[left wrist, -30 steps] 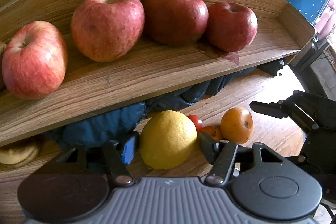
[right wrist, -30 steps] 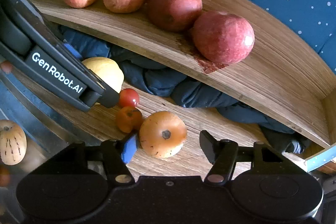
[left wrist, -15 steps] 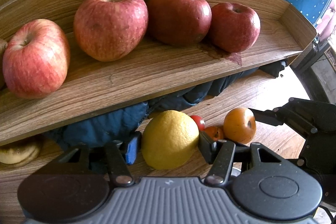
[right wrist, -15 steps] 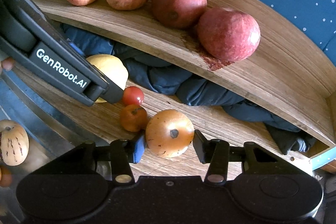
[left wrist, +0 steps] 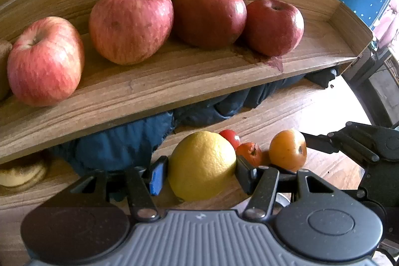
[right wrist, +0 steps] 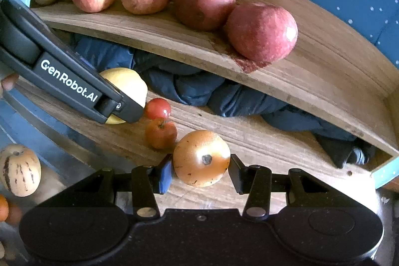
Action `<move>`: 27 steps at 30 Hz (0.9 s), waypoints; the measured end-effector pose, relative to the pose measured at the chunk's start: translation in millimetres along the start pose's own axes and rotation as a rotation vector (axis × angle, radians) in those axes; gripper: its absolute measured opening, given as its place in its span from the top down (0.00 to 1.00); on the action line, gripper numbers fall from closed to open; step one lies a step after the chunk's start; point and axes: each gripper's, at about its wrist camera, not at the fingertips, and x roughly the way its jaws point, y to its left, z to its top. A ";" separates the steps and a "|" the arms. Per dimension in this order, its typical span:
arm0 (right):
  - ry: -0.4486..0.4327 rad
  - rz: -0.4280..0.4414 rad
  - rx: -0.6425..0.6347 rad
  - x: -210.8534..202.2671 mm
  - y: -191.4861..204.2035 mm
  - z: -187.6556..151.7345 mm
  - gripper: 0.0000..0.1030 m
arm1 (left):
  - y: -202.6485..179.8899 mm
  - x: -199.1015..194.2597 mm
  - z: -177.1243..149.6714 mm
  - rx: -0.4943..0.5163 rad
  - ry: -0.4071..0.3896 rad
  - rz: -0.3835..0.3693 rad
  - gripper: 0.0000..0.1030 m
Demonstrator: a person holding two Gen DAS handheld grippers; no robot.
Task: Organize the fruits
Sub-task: 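Close left gripper on the yellow lemon while right gripper grasps the orange apple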
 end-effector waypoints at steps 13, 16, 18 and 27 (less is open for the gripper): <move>-0.012 0.011 0.056 -15.1 2.3 -11.9 0.53 | -10.7 -6.2 -10.1 0.003 0.012 -0.001 0.40; -0.016 0.010 0.060 -20.1 3.2 -13.8 0.53 | -14.1 -9.0 -11.4 0.005 0.011 0.000 0.40; -0.018 0.009 0.066 -22.7 3.0 -15.3 0.53 | -15.9 -11.1 -12.6 0.004 0.009 0.000 0.40; -0.044 0.009 0.061 -42.4 6.5 -17.6 0.53 | -22.3 -25.7 -19.9 -0.002 -0.007 0.001 0.40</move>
